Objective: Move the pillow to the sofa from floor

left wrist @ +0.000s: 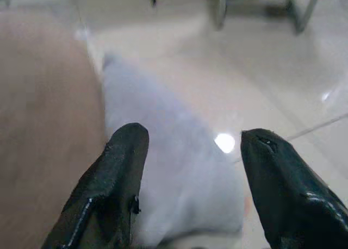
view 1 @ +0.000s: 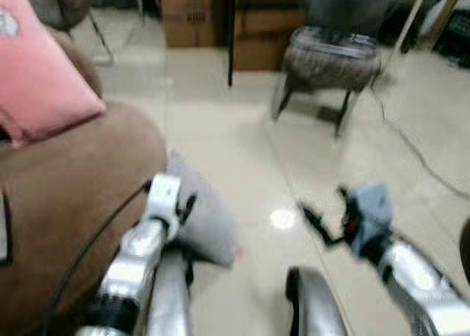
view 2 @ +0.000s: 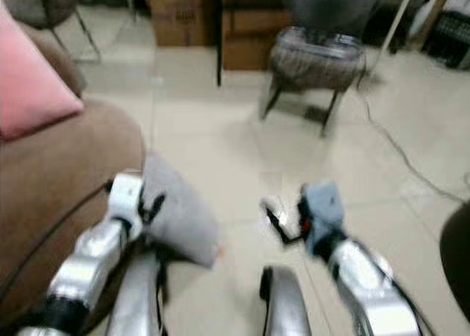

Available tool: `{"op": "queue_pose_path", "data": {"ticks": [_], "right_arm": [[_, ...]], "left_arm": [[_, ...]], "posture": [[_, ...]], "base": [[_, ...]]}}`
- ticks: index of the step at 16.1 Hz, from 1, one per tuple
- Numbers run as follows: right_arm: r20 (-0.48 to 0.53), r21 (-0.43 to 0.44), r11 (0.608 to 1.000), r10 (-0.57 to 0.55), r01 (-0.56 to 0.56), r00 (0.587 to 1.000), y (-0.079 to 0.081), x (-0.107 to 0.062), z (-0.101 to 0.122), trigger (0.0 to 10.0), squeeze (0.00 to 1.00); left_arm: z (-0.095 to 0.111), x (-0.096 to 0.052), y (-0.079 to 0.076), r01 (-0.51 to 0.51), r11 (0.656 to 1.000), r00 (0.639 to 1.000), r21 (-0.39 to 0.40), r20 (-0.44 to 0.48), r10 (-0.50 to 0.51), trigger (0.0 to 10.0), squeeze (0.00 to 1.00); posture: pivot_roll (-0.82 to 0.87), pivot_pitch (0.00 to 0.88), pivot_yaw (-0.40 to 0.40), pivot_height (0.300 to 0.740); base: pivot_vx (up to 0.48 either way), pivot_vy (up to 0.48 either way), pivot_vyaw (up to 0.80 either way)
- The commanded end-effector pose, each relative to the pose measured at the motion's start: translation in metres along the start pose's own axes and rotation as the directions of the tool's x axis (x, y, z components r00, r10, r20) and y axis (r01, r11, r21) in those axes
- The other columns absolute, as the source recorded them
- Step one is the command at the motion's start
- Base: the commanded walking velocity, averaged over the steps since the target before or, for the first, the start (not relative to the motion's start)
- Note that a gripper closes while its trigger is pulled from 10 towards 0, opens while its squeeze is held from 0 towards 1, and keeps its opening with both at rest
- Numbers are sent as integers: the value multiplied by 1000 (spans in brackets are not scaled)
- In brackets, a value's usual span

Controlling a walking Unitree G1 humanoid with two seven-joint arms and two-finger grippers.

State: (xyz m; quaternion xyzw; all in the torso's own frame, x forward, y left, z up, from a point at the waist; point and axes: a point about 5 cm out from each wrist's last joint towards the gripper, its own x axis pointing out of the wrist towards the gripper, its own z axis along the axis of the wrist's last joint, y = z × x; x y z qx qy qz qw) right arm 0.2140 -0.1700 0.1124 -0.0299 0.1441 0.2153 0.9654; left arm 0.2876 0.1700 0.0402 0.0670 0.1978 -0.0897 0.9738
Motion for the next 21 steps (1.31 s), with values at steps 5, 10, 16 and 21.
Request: {"op": "queue_pose_path", "data": {"ticks": [5, 10, 16, 21], "right_arm": [[63, -32, 990, 139, -137, 988, 2, -16, 20, 10000, 1000], [55, -80, 959, 275, -270, 960, 15, -21, 32, 10000, 1000], [1, -126, 939, 322, -320, 947, 22, -28, 44, 10000, 0], [-3, -143, 911, 391, -388, 920, 36, -30, 54, 10000, 0]], "left_arm": [[9, 21, 5, -19, 1000, 1000, -20, 5, 20, 10000, 1000], [-7, 25, 27, -131, 990, 988, 52, -80, 135, 10000, 0], [-26, 13, 65, -321, 941, 929, 103, -161, 334, 10000, 0], [-45, 2, 78, -398, 917, 887, 34, -240, 394, 10000, 0]], "posture": [[-119, 88, 10, 536], [-151, 160, -8, 536], [-185, 223, -43, 536], [-230, 267, -65, 536]], "base": [[0, 0, 0], [0, 0, 0], [0, 0, 0], [0, 0, 0]]}}
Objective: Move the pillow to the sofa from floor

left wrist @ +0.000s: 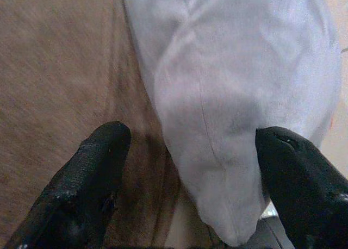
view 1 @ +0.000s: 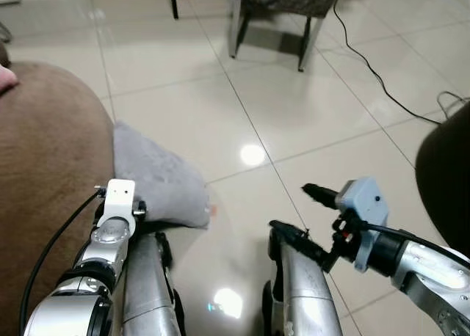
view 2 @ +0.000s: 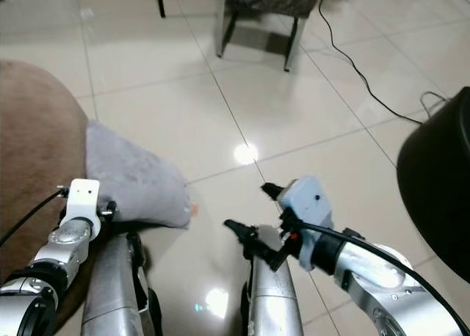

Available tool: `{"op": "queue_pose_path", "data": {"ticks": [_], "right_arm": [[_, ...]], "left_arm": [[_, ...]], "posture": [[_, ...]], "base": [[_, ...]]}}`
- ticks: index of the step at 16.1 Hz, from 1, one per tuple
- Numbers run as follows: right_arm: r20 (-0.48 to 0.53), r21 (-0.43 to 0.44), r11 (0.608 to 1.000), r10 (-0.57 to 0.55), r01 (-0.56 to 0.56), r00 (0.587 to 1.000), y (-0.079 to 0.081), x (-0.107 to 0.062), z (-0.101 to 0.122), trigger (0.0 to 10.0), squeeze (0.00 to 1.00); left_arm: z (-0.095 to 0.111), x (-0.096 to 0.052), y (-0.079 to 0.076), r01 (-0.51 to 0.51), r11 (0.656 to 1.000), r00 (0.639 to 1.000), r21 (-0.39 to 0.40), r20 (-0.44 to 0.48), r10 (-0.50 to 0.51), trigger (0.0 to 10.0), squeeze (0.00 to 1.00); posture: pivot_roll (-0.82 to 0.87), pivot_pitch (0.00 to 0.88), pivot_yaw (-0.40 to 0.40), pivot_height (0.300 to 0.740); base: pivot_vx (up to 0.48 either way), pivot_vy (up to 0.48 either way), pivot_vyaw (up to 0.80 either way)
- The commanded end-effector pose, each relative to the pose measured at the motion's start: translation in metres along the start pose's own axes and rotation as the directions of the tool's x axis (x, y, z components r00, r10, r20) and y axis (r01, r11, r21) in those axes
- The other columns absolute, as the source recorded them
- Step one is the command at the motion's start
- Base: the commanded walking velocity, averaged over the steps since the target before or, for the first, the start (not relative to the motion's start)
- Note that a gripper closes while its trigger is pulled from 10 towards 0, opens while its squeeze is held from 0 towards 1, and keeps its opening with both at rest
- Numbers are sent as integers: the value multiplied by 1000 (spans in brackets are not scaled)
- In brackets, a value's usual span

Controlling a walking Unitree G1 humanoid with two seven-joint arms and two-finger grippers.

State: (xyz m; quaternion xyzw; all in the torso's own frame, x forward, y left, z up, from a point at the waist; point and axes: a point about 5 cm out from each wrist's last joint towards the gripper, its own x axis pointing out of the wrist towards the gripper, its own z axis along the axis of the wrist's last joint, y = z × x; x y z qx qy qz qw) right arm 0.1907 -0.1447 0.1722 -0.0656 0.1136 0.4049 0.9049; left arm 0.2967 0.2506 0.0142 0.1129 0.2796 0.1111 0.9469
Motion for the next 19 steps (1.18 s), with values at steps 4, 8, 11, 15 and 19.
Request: {"op": "queue_pose_path", "data": {"ticks": [4, 8, 11, 15, 19], "right_arm": [[6, -5, 998, 58, -58, 998, 11, -2, 7, 10000, 0], [0, 4, 996, 88, -88, 996, 15, -3, 9, 10000, 0], [-40, 36, 986, 165, -163, 986, 17, -6, 5, 10000, 0], [-67, 45, 983, 183, -180, 981, 18, -8, 2, 10000, 0], [-75, 47, 982, 186, -183, 980, 19, -8, 1, 10000, 0]], "left_arm": [[-23, -5, 0, -9, 996, 998, -94, -68, 3, 1529, 0], [-22, -5, -8, 25, 992, 998, -125, -52, -31, 0, 0], [-18, -5, -18, 77, 985, 996, -154, -32, -82, 0, 0], [-16, -5, -22, 98, 981, 995, -167, -21, -103, 0, 0], [-15, -5, -24, 108, 978, 993, -178, -18, -113, 0, 0]], "posture": [[-252, 252, -78, 536], [-262, 252, -81, 536], [-255, 250, -78, 536], [-246, 232, -75, 536], [-239, 221, -72, 536]], "base": [[0, 0, 0], [0, 0, 0], [0, 0, 0], [0, 0, 0], [0, 0, 0]]}}
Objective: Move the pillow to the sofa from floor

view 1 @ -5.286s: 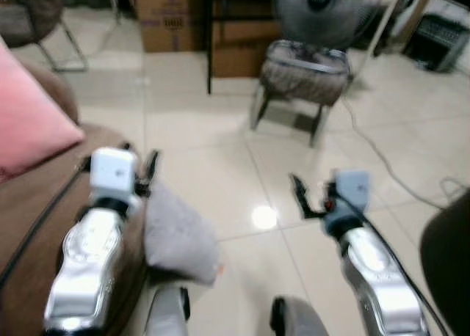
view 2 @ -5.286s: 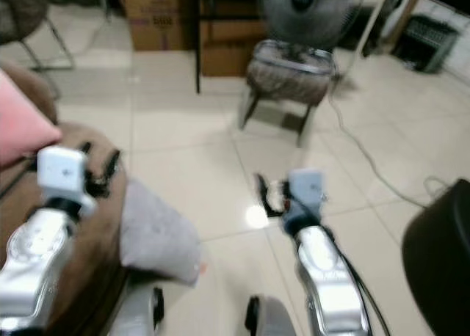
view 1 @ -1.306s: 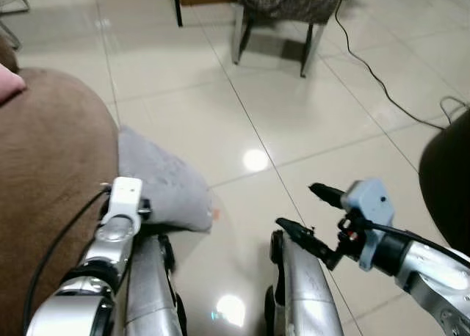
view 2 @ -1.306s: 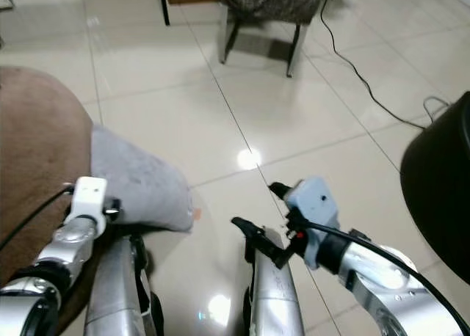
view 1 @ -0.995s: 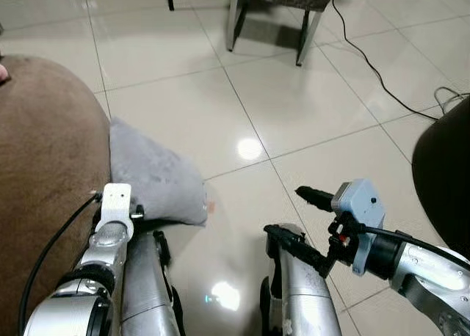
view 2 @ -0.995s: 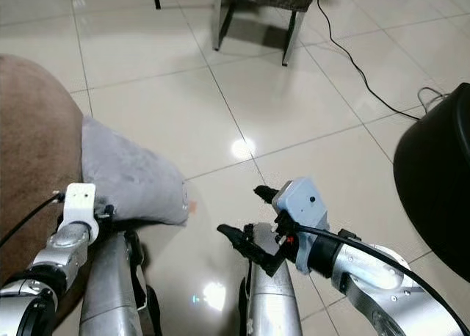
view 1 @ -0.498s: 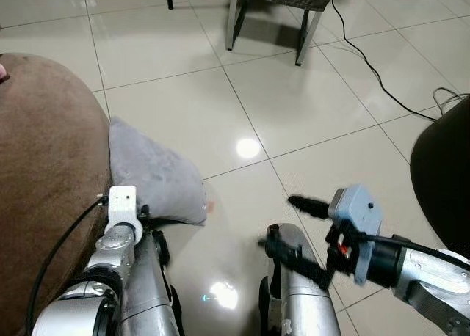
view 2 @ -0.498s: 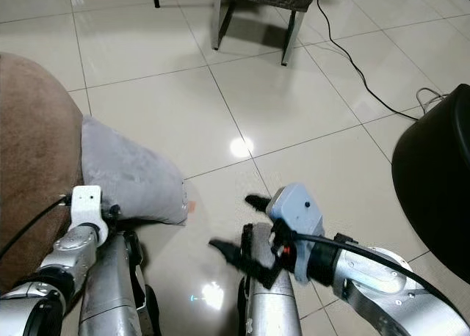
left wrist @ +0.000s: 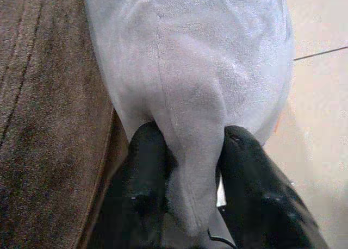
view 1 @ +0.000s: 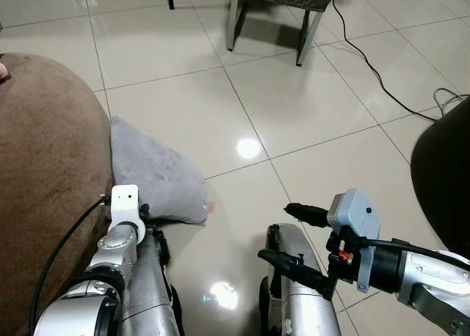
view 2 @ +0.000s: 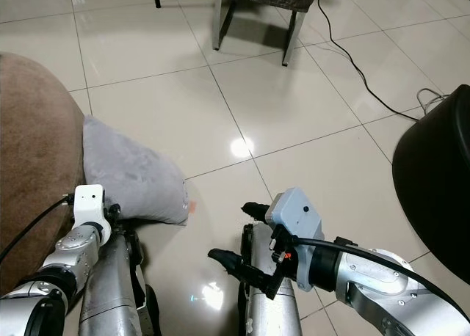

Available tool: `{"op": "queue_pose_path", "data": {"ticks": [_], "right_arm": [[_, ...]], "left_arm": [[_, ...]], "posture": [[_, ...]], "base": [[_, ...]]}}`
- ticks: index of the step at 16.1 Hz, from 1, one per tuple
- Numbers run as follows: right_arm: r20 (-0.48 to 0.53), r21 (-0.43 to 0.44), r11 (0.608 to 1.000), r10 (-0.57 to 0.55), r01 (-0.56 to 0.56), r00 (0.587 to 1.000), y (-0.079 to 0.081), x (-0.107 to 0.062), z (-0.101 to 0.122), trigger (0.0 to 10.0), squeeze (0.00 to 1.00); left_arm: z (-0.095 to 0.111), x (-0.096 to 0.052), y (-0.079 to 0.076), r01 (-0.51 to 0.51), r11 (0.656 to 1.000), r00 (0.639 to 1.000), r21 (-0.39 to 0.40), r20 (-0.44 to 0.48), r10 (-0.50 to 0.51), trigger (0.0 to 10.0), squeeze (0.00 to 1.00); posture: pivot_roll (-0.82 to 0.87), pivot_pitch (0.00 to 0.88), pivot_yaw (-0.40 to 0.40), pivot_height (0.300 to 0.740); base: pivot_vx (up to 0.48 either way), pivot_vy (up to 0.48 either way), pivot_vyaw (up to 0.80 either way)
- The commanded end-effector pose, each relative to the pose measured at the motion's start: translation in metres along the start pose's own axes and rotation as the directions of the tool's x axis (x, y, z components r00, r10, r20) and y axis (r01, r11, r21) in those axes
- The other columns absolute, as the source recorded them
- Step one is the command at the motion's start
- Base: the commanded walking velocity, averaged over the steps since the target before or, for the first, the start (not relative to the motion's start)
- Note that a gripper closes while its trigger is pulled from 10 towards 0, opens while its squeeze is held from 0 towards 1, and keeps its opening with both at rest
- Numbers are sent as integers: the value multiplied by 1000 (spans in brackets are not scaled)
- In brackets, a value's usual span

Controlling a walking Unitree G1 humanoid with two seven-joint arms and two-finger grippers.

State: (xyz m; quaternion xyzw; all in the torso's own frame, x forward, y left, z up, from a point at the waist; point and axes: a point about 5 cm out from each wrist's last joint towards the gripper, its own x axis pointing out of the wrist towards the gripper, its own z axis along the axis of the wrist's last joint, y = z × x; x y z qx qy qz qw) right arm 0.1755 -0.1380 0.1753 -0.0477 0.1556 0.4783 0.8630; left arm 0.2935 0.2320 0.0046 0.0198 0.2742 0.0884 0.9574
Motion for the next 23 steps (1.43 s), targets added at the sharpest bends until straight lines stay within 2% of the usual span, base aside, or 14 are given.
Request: {"op": "queue_pose_path", "data": {"ticks": [1, 11, 14, 15, 16, 17, 18, 19, 21, 22, 23], "right_arm": [[-23, -9, 1000, 2, -2, 1000, 2, -2, -2, 10000, 0], [-37, -7, 998, -67, 66, 997, 0, -1, -15, 10000, 0], [-25, -7, 983, -183, 183, 983, -13, -1, -23, 10000, 0], [-19, -7, 956, -295, 295, 955, -24, -1, -30, 10000, 0], [-15, -15, 934, -358, 358, 934, -28, -2, -33, 10000, 0], [12, -28, 880, -474, 474, 880, -32, -5, -35, 10000, 0], [34, 14, 860, -511, 511, 859, -29, -6, -39, 10000, 0], [31, 53, 848, -529, 527, 848, -26, -6, -44, 10000, 0], [76, 108, 815, -577, 569, 813, -26, -4, -44, 10000, 0], [94, 122, 803, -595, 584, 798, -25, 0, -44, 10000, 0], [111, 125, 797, -604, 591, 790, -28, 5, -43, 10000, 0]], "left_arm": [[-9, -2, -4, 15, 1000, 999, -13, -30, -15, 0, 0], [-15, -3, -17, 47, 999, 998, -11, -43, -47, 0, 0], [-4, 0, -34, 96, 992, 995, -76, -3, -97, 0, 0], [8, 1, -47, 144, 983, 989, -114, 48, -140, 0, 0], [15, 1, -55, 178, 976, 982, -129, 84, -168, 0, 0], [33, 0, -66, 242, 957, 960, -162, 183, -212, 0, 0], [55, -5, -76, 307, 938, 920, -158, 301, -251, 0, 0], [73, -13, -84, 376, 918, 865, -123, 403, -300, 0, 0], [106, -36, -93, 452, 891, 759, -47, 544, -357, 0, 0], [122, -55, -92, 472, 881, 698, -5, 612, -371, 0, 0], [134, -66, -90, 481, 876, 661, 17, 650, -376, 0, 0]], "posture": [[-236, 216, -70, 536], [-208, 145, -38, 536], [-170, 94, -7, 536], [-150, 53, 10, 536], [-143, 36, 19, 536], [-132, 13, 33, 536], [-108, 0, 58, 536], [-91, 0, 76, 536], [-51, 0, 84, 541], [-37, 0, 81, 551], [-20, 0, 74, 561]], "base": [[0, 0, 0], [0, 0, 0], [0, 0, 0], [0, 0, 0], [0, 0, 0], [0, 0, 0], [0, 0, 0], [0, 0, 0], [0, 0, 0], [0, 0, 0], [0, 0, 0]]}}
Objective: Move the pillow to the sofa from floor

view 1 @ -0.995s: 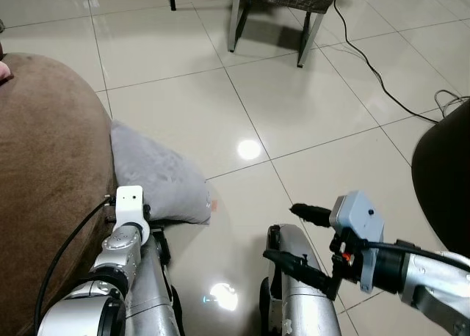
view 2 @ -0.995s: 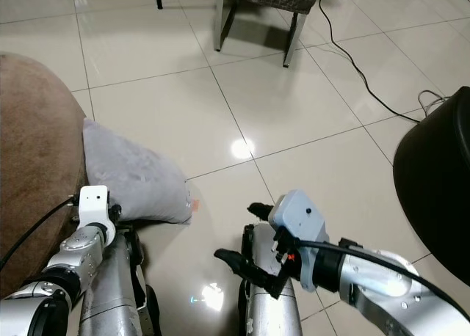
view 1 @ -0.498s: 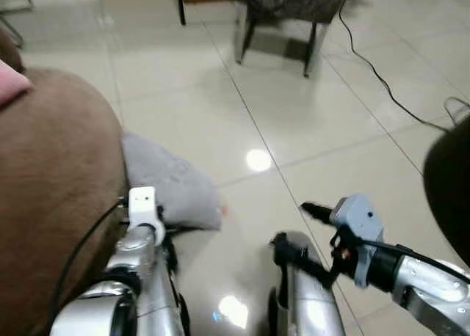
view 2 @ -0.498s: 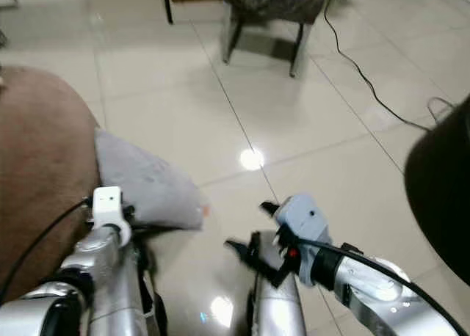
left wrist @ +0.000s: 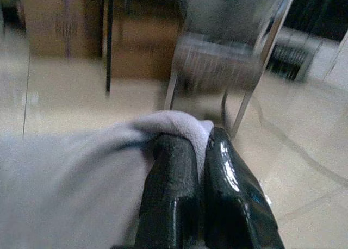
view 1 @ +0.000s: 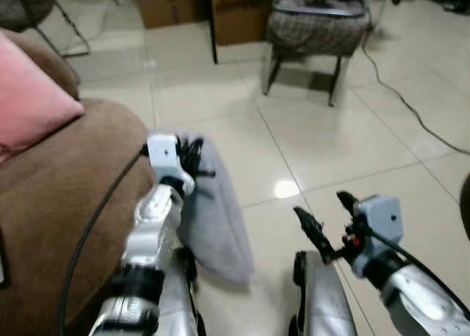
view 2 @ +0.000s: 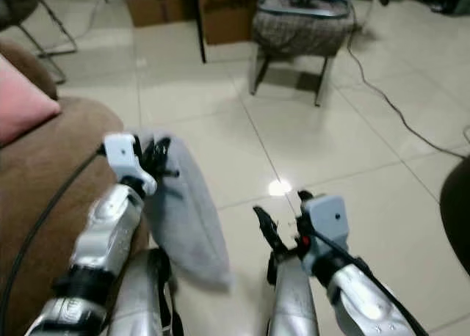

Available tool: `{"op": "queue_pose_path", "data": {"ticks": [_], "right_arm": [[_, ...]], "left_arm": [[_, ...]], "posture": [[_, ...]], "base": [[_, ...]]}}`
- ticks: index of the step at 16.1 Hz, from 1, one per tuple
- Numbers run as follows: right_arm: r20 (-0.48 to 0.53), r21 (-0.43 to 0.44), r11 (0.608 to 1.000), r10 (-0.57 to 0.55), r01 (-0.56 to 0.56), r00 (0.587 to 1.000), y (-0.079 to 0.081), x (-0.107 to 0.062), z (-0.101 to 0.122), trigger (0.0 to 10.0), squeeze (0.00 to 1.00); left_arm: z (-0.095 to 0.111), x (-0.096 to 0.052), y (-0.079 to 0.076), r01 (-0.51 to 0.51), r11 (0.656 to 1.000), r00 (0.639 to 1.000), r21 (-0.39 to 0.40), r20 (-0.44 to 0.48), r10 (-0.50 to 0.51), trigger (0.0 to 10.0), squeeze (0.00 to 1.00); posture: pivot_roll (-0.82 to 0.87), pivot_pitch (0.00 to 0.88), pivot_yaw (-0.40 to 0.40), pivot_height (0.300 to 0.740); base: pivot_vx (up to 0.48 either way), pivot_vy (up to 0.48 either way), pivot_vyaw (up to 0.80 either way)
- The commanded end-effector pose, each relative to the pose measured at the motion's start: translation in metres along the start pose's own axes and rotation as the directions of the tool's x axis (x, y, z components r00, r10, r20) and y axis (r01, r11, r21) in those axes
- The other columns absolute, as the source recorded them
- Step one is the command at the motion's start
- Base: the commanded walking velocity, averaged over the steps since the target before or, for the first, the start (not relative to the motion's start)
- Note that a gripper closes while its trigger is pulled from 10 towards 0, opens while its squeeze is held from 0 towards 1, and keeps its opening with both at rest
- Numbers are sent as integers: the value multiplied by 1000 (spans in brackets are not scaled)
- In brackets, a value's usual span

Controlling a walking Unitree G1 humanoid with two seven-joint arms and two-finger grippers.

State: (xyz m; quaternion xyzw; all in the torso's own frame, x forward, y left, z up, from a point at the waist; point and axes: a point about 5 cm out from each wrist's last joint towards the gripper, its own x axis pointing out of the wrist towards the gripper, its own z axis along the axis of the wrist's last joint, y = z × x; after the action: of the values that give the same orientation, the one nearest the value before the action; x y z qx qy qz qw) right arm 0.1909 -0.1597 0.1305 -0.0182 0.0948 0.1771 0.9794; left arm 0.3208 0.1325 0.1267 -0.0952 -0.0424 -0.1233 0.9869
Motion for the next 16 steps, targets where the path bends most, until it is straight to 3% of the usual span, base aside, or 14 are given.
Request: {"op": "queue_pose_path", "data": {"ticks": [1, 4, 5, 6, 8, 11, 13, 16], "right_arm": [[21, 2, 1000, -9, 9, 1000, 1, 3, 1, 10000, 0], [97, 56, 998, -43, 38, 994, -6, 27, 14, 10000, 0], [108, 47, 998, -47, 42, 993, -7, 31, 16, 10000, 0], [133, 27, 999, -44, 41, 990, -7, 39, 25, 10000, 0], [154, 73, 997, -51, 40, 987, -7, 46, 30, 10000, 0], [155, 71, 997, -28, 17, 988, 0, 50, 31, 10000, 0], [164, 74, 996, -52, 40, 985, -3, 53, 32, 10000, 0], [177, 60, 997, -49, 39, 983, -4, 57, 35, 10000, 0]], "left_arm": [[28, -2, -1, 19, 999, 996, 41, 92, -23, 0, 0], [63, -38, 4, -20, 978, 986, 207, 163, -14, 0, 0], [65, -42, 4, -35, 973, 987, 229, 161, -3, 0, 0], [70, -50, 6, -82, 967, 986, 243, 161, 43, 9765, 0], [74, -61, 3, -112, 950, 986, 292, 151, 70, 10000, 0], [71, -59, 3, -136, 943, 988, 304, 117, 104, 10000, 0], [63, -57, 5, -183, 920, 983, 348, 83, 164, 10000, 0], [63, -53, 3, -174, 918, 985, 355, 72, 158, 10000, 0]], "posture": [[-12, 0, 72, 566], [40, 0, 35, 601], [42, 0, 35, 606], [47, 0, 22, 616], [74, 0, -13, 636], [66, 0, -17, 666], [67, 0, -16, 686], [68, 0, -9, 721]], "base": [[0, 0, 0], [0, 0, 0], [0, 0, 0], [0, 0, 0], [0, 0, 0], [0, 0, 0], [0, 0, 0], [0, 0, 0]]}}
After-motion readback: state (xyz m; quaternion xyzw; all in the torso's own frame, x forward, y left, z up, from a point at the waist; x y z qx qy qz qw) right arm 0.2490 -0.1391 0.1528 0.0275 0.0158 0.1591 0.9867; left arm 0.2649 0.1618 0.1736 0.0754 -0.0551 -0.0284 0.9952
